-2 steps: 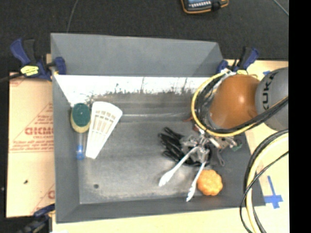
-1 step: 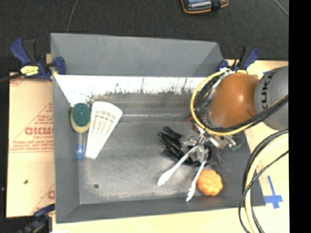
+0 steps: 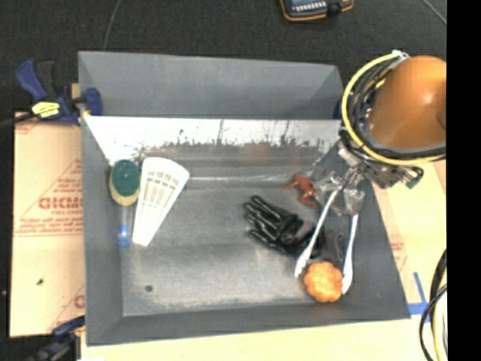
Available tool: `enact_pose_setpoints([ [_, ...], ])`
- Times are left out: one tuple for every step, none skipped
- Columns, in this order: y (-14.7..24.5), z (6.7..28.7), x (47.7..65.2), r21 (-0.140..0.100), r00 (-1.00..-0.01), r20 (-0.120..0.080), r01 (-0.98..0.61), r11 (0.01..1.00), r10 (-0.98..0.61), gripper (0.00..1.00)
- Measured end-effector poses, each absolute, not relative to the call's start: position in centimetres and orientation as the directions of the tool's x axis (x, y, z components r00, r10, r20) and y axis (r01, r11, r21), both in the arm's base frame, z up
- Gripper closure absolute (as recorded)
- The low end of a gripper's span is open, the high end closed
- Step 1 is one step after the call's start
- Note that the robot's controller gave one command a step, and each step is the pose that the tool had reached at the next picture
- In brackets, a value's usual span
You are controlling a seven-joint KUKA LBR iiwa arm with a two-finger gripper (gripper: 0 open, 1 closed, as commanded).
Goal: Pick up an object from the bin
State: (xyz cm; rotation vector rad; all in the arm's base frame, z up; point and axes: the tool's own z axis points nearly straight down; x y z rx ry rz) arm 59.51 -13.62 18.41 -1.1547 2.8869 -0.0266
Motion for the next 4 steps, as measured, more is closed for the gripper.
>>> enact_pose_setpoints([
  [-9.2,9.2,59.4,-0.017,-0.860,-0.028,-0.509,0.861,-0.509,1.00],
  [-9.9,13.6,55.5,-0.035,-0.814,-0.034,-0.579,0.815,-0.580,1.00],
  [-5.7,7.9,58.6,-0.022,-0.867,-0.039,-0.496,0.868,-0.496,1.00],
  [-6.6,8.4,57.0,-0.035,-0.853,-0.042,-0.518,0.854,-0.520,1.00],
])
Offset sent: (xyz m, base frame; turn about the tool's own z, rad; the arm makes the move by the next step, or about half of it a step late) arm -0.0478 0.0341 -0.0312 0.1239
